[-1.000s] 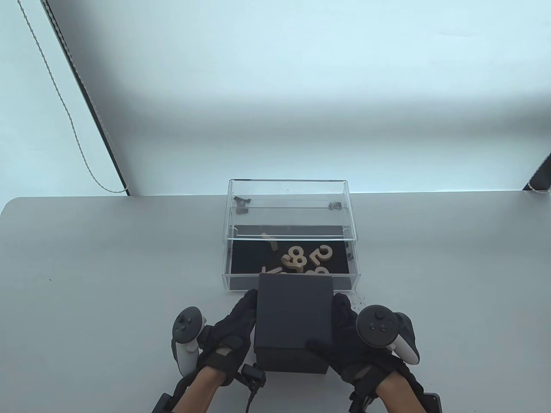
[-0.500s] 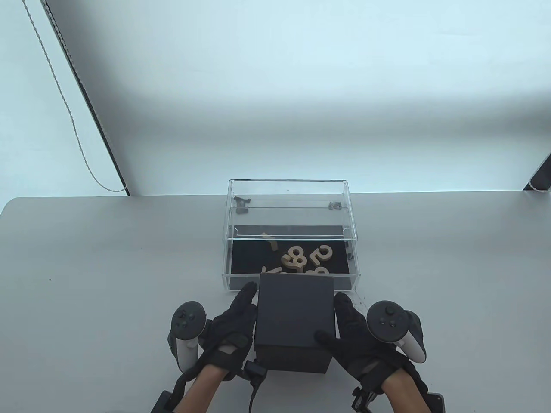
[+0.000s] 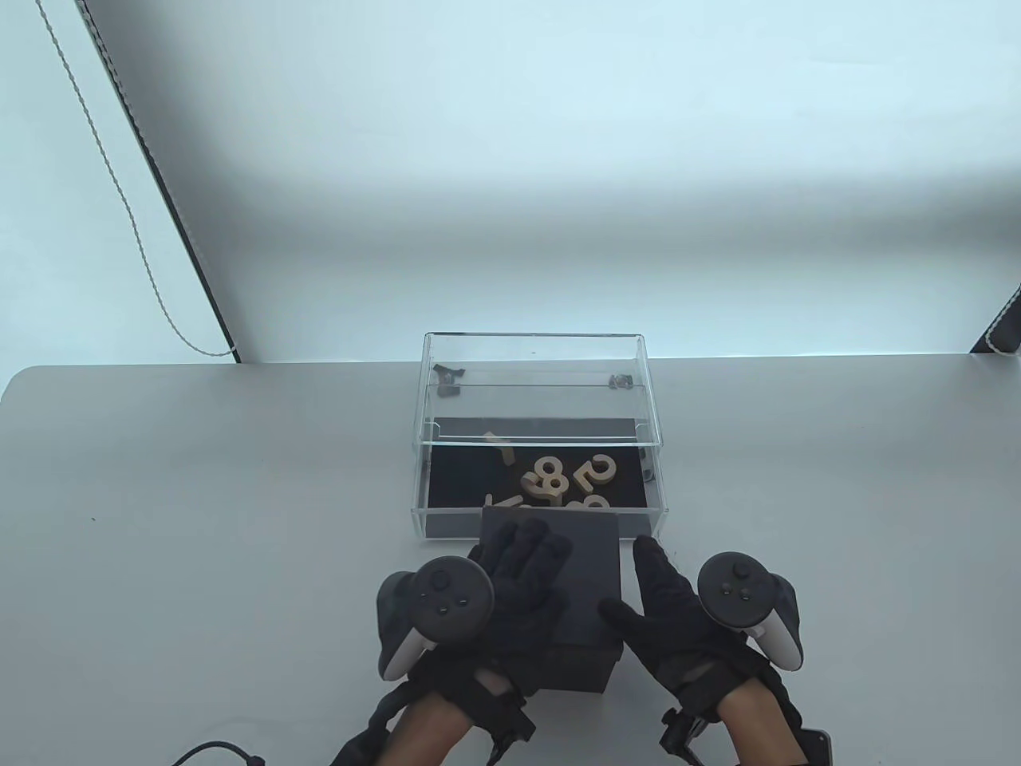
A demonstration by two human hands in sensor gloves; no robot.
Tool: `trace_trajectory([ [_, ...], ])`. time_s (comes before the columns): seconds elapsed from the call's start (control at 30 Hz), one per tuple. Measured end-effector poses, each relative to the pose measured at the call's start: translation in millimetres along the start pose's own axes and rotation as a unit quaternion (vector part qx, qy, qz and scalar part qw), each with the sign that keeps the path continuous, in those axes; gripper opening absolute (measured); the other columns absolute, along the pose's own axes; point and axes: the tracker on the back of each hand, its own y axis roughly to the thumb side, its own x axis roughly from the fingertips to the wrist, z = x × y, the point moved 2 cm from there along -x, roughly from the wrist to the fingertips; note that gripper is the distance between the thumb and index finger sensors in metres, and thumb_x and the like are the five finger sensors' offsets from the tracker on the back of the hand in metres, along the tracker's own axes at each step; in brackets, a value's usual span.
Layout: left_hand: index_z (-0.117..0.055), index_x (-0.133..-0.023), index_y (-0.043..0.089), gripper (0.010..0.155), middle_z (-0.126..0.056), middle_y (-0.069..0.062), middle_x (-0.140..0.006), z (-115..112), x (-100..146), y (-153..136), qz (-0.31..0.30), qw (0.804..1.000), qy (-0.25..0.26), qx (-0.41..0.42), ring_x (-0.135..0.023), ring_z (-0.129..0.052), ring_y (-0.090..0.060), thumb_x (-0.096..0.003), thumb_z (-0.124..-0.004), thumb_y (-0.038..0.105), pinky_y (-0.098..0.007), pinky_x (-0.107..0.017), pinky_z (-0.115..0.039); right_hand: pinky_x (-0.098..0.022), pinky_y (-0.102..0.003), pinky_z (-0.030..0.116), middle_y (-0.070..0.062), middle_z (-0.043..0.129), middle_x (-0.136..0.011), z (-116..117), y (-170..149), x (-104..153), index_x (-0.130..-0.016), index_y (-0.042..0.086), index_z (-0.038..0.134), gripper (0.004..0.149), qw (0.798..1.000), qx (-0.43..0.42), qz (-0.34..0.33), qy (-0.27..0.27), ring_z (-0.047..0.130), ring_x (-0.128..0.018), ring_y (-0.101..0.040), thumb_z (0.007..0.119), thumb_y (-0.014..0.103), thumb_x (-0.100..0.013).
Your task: Pour number blocks into a drawer
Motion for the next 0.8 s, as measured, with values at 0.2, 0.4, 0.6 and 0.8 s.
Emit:
trace_trajectory([
  [0.2, -0.053, -0.107, 0.018, 0.066, -0.033, -0.012, -0.121, -37, -10, -2, 0.035, 0.997, -0.068, -0.022, -0.108, -0.015, -0.04, -0.0506, -0.065, 0.049, -0.06, -0.07, -0.003, -0.067, -0.073, 0.03, -0.031, 0.016, -0.107, 0, -2, 0, -0.099, 0.004, 0.011, 0.099, 1.0, -0.003, 0.006, 0.001, 0.029, -0.096, -0.06, 0.065, 0.066, -0.044],
  [0.4, -0.049, -0.108, 0.027, 0.064, -0.029, -0.006, -0.122, -41, -6, -4, 0.023, 0.992, -0.065, -0.103, -0.109, -0.016, -0.037, -0.0508, -0.065, 0.051, -0.059, -0.072, -0.007, -0.067, -0.073, 0.031, -0.031, 0.017, -0.107, 1, -3, 0, -0.099, 0.004, 0.012, 0.099, 1.0, -0.002, 0.007, 0.002, 0.03, -0.096, -0.06, 0.065, 0.066, -0.043],
  [0.6, -0.051, -0.107, 0.027, 0.063, -0.03, -0.004, -0.122, -25, 8, -20, 0.037, 0.991, -0.049, -0.117, -0.109, -0.017, -0.035, -0.0504, -0.064, 0.053, -0.058, -0.072, -0.007, -0.067, -0.073, 0.031, -0.031, 0.018, -0.107, 3, -4, -1, -0.099, 0.004, 0.012, 0.099, 1.0, -0.004, 0.01, 0.007, 0.03, -0.096, -0.06, 0.065, 0.066, -0.043],
  [0.8, -0.051, -0.107, 0.028, 0.064, -0.032, -0.003, -0.122, 7, 38, -50, 0.063, 0.991, -0.018, -0.12, -0.11, -0.019, -0.033, -0.0498, -0.064, 0.054, -0.057, -0.073, -0.008, -0.067, -0.073, 0.033, -0.031, 0.021, -0.109, 10, -7, -3, -0.101, 0.005, 0.017, 0.097, 1.0, -0.008, 0.014, 0.019, 0.033, -0.096, -0.06, 0.065, 0.065, -0.044],
])
